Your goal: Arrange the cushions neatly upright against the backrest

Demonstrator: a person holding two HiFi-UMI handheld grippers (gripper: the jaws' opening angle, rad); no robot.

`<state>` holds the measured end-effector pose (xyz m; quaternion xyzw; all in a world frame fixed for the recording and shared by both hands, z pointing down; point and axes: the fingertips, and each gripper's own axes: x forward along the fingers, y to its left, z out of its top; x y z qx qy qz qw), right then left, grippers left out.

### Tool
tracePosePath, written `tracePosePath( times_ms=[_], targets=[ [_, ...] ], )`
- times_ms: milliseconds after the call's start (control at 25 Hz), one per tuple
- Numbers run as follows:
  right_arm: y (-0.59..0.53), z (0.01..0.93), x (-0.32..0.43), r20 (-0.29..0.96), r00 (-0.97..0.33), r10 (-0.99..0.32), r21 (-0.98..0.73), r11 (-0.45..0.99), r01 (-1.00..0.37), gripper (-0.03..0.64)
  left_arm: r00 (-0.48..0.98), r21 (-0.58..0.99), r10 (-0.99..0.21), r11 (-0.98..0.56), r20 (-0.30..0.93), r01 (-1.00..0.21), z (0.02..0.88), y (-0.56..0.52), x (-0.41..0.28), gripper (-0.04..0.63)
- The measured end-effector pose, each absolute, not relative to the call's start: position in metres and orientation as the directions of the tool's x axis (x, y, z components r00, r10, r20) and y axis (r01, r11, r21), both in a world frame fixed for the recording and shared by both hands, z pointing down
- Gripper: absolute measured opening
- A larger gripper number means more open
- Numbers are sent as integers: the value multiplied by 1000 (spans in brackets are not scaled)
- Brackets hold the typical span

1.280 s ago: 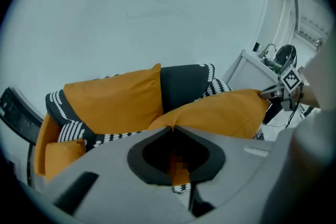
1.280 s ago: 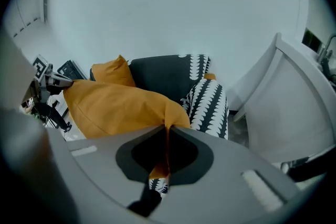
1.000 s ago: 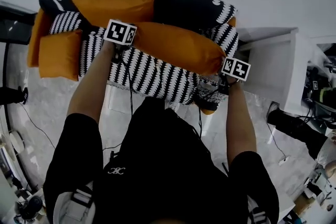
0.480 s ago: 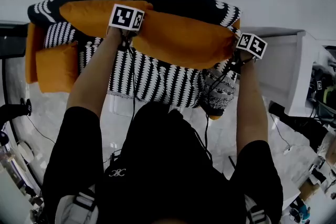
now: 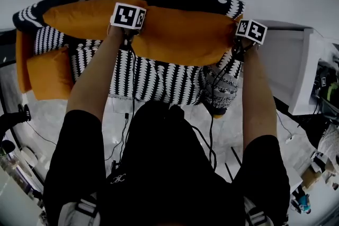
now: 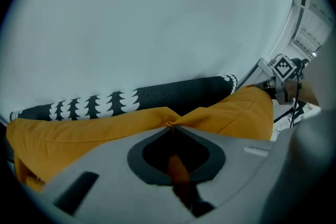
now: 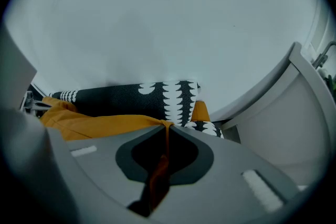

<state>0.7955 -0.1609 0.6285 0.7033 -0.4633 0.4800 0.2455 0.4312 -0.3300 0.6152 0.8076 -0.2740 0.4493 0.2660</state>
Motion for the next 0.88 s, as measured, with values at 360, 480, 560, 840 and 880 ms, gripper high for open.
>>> tracePosePath(
  times_ms=[360,480,560,840,880],
  targets=[
    [-139,658,791,930,147,-336,-29,-466,-884,40,452,176,-224,-706,863,-686,644,-315,426,21],
    [-135,651,790,927,132,-352,-51,-466,-884,78,462,164,-261,-699,848,-696,641,-312,416,26],
    [-134,639,795,909,148,-391,-60,-474,-879,124,468,153,-298,-689,832,-709,632,-314,409,36],
    [-117,590,806,848,269,-456,4,-503,-864,8,450,85,-457,-623,767,-778,575,-329,383,104],
    [-115,582,803,836,279,-473,5,-501,-865,6,448,85,-477,-607,756,-790,566,-328,379,102]
  ],
)
